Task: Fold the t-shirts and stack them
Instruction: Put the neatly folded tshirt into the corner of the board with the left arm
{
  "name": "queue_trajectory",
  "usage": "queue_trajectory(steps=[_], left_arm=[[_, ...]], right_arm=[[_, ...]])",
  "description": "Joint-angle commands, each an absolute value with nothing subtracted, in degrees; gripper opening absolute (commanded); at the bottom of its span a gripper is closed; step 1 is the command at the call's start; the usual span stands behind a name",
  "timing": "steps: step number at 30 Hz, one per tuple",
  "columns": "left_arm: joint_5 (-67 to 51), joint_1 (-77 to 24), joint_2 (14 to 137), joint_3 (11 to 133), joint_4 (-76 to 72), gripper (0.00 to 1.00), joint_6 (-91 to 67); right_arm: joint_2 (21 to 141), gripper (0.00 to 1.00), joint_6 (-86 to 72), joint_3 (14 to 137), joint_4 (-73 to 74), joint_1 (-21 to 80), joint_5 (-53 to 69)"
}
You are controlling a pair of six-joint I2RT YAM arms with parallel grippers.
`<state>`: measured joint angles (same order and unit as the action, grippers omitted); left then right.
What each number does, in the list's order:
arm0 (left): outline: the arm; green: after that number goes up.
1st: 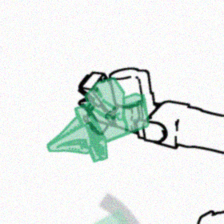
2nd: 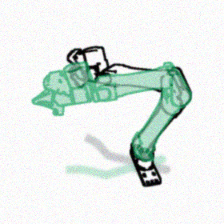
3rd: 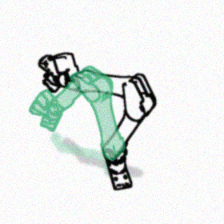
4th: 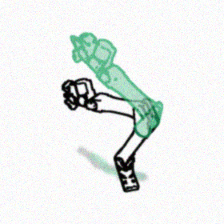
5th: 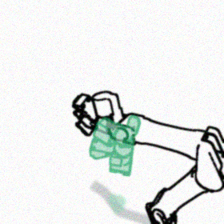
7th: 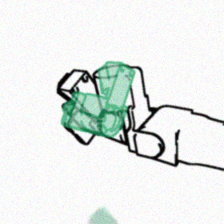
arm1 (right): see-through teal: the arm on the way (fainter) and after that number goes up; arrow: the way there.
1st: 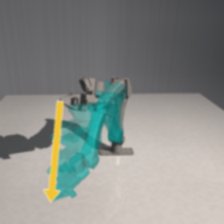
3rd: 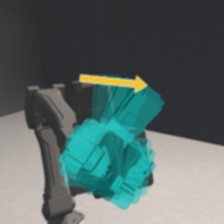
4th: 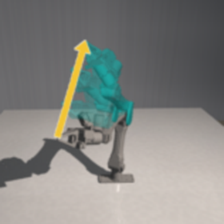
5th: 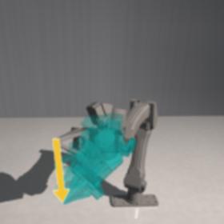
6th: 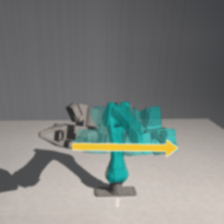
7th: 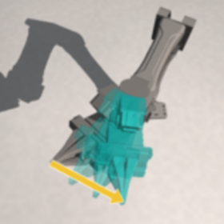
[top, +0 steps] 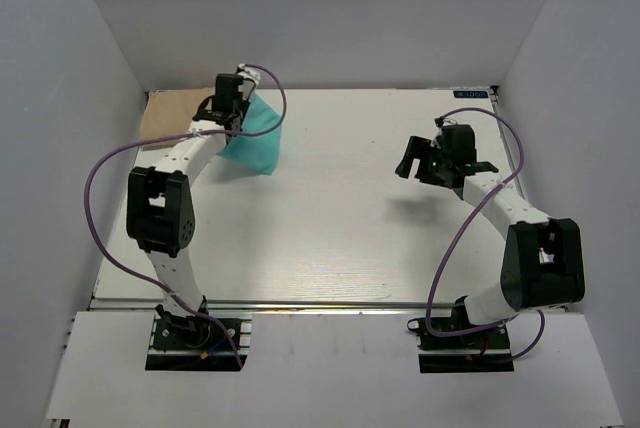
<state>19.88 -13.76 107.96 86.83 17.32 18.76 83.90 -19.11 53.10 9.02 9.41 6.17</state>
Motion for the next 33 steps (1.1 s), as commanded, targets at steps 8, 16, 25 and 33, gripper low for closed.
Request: queue_trajectory(steps=[8, 16, 25, 33], left_arm=[[11.6, -4.1, 109.9, 94.9, 12.5, 0.0, 29.2], [4.2, -0.8, 111.0, 101.0, 13.5, 0.0, 29.8], [1.1, 2.3, 110.5, 104.3, 15.6, 0.0, 27.2], [0.4, 5.8, 112.7, 107.2, 14.9, 0.0, 24.9]], right_arm=[[86.0, 0.9, -19.9, 57.7, 8.3, 9.1, 6.7], [88.4, 0.9, -20.7, 59.9, 8.3, 9.1, 8.9], [90.4, 0.9, -21.2, 61.3, 7.7, 9.1, 10.5], [92.0, 0.9, -21.6, 62.0, 6.0, 9.1, 12.1]])
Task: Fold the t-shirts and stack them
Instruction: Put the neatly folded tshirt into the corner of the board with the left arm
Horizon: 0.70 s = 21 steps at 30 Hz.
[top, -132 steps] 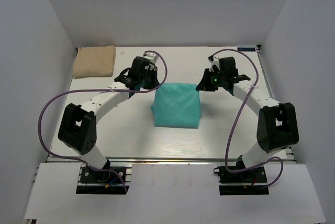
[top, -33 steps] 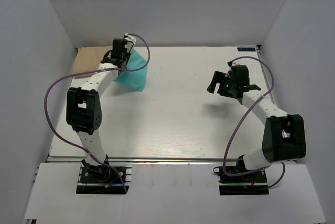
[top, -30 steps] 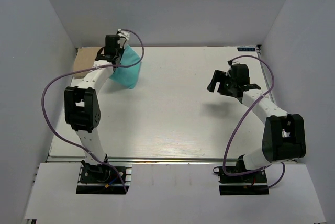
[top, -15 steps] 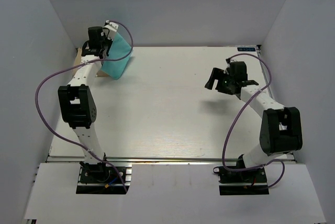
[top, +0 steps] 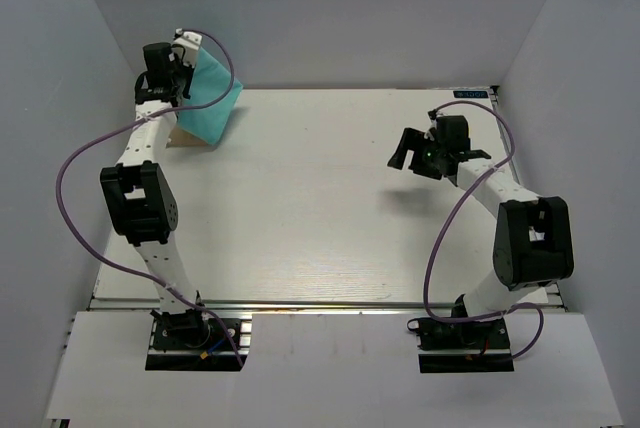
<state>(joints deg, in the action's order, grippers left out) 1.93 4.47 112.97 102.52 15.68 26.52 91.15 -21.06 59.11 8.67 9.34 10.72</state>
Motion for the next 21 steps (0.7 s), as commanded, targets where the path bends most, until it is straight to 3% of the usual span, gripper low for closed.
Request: queue_trajectory(steps=[1, 12, 18, 21], left_arm=[[-0.4, 6.3, 113.3, 107.2, 15.5, 0.0, 24.9], [0.9, 10.3, 121.7, 108.8, 14.2, 0.0, 20.0], [15.3, 11.4, 127.6, 116.1, 15.7, 0.01, 13.3], [22.0, 12.0, 128.8, 115.3, 11.3, 0.99, 11.0]], right_arm=[[92.2, 0.9, -21.6, 62.2, 6.2, 9.2, 12.1], [94.4, 0.9, -21.8, 63.9, 7.3, 9.1, 12.4], [94.9, 0.9, -22.1, 64.6, 7.4, 9.2, 12.9], [95.1, 0.9, -22.5, 64.8, 7.4, 9.2, 13.6]])
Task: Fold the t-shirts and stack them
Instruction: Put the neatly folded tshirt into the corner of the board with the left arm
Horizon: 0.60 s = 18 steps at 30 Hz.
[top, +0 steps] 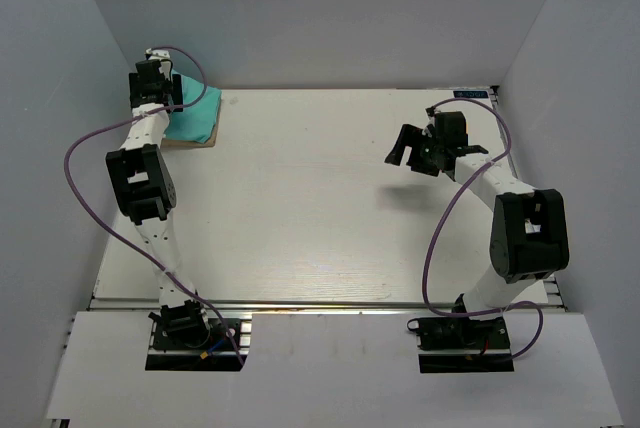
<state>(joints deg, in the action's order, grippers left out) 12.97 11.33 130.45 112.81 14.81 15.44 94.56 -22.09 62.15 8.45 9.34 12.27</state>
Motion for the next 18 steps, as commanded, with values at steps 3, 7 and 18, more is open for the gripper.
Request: queue_trajectory(steps=[3, 7, 18], left_arm=[[25.9, 12.0, 129.7, 117.8, 11.3, 1.0, 8.5], [24.9, 12.0, 129.0, 117.8, 10.8, 1.0, 7.1], [13.4, 10.9, 124.1, 117.4, 21.5, 1.0, 2.2]], right_arm=[[95.5, 0.9, -22.9, 64.3, 7.1, 9.3, 13.9], [94.9, 0.9, -23.3, 63.8, 6.4, 9.4, 13.9], [91.9, 0.9, -23.6, 62.1, 5.0, 9.5, 15.1]])
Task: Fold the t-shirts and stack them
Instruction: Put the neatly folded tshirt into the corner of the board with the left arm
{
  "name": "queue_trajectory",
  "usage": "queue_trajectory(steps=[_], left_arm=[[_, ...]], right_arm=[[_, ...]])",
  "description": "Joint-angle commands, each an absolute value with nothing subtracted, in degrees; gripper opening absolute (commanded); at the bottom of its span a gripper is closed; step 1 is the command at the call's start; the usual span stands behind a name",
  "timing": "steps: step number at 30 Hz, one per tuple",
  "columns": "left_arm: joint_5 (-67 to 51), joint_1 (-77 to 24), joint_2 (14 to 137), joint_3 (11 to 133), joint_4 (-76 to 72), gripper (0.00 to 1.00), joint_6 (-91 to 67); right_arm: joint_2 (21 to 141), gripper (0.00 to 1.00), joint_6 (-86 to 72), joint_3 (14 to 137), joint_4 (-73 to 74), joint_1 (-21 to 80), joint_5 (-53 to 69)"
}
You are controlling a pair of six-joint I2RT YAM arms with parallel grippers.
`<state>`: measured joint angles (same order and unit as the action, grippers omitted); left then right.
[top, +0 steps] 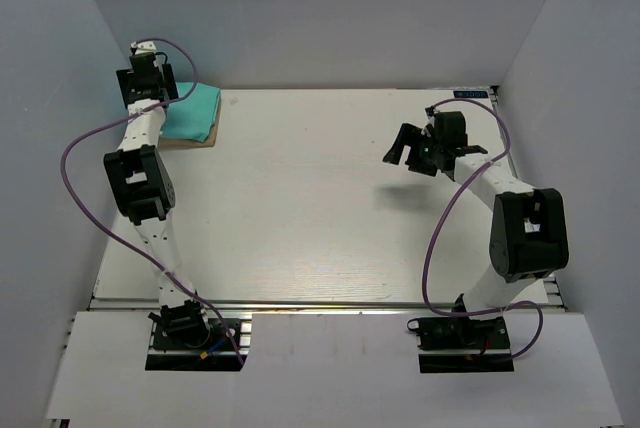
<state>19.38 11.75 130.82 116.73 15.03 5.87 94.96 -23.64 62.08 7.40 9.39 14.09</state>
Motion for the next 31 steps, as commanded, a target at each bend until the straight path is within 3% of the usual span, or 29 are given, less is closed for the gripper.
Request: queue_trajectory(steps=[1, 8, 13, 17, 23, 31], left_arm=[[11.3, 10.1, 122.4, 115.7, 22.4, 1.0, 1.2], [0.3, 1.5, 100.4, 82.7, 12.1, 1.0, -10.3], [4.5, -10.2, 94.9, 73.8, 16.6, 1.0, -14.3], [3.3, -20.0, 85.6, 60.5, 11.4, 1.0, -16.2], [8.7, -29.3, 79.9, 55.2, 9.7, 1.0, -16.4], [11.6, -32.8, 77.0, 52.7, 8.7, 1.0, -15.9]], right_arm=[[91.2, 0.9, -23.5, 61.7, 5.0, 9.6, 14.9], [86.4, 0.9, -22.4, 58.0, 4.7, 9.2, 16.1], [80.1, 0.9, -22.4, 52.4, 3.5, 9.3, 16.9], [74.4, 0.9, -22.6, 47.4, 2.6, 9.3, 16.8], [70.8, 0.9, -23.2, 40.3, -2.4, 9.2, 18.7], [67.9, 0.9, -23.7, 36.7, -5.9, 9.4, 20.8]])
